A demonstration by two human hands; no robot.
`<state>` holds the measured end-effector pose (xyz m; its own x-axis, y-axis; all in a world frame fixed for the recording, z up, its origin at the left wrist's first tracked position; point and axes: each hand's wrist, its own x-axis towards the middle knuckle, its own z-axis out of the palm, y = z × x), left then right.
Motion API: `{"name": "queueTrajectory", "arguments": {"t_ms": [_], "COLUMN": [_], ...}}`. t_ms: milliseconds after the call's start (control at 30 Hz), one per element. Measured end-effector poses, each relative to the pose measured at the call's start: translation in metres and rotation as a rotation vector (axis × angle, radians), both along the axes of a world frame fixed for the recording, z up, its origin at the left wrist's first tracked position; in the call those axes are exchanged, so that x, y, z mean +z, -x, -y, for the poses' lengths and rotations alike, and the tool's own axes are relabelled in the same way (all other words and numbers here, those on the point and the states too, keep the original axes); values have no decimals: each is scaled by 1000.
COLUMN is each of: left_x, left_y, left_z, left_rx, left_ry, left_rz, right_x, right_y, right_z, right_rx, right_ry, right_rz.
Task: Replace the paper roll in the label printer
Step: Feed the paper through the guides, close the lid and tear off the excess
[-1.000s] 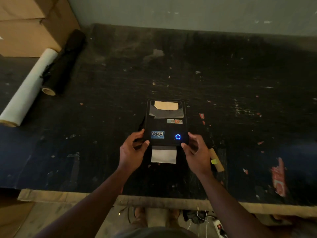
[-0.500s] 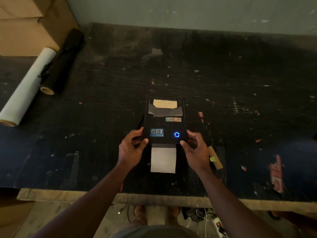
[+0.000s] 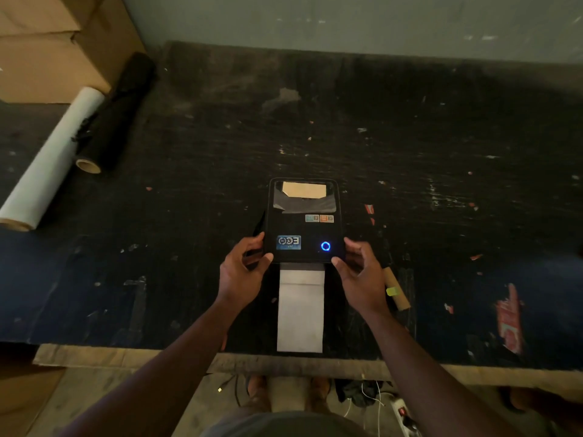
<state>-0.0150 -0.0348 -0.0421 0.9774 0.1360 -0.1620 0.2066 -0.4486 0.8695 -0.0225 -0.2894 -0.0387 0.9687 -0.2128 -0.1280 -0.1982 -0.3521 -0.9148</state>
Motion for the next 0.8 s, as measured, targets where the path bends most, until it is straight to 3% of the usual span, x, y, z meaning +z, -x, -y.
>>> {"name": "queueTrajectory", "arguments": {"t_ms": [800], "left_x": [-2], "left_y": [0], "left_z": [-1], "left_rx": [-2], "left_ry": [-11], "left_rz": [-7], "right_x": [0], "right_y": [7], "right_z": [-8], "right_rx": [-60], "right_ry": [-15], "right_rz": [63]}}
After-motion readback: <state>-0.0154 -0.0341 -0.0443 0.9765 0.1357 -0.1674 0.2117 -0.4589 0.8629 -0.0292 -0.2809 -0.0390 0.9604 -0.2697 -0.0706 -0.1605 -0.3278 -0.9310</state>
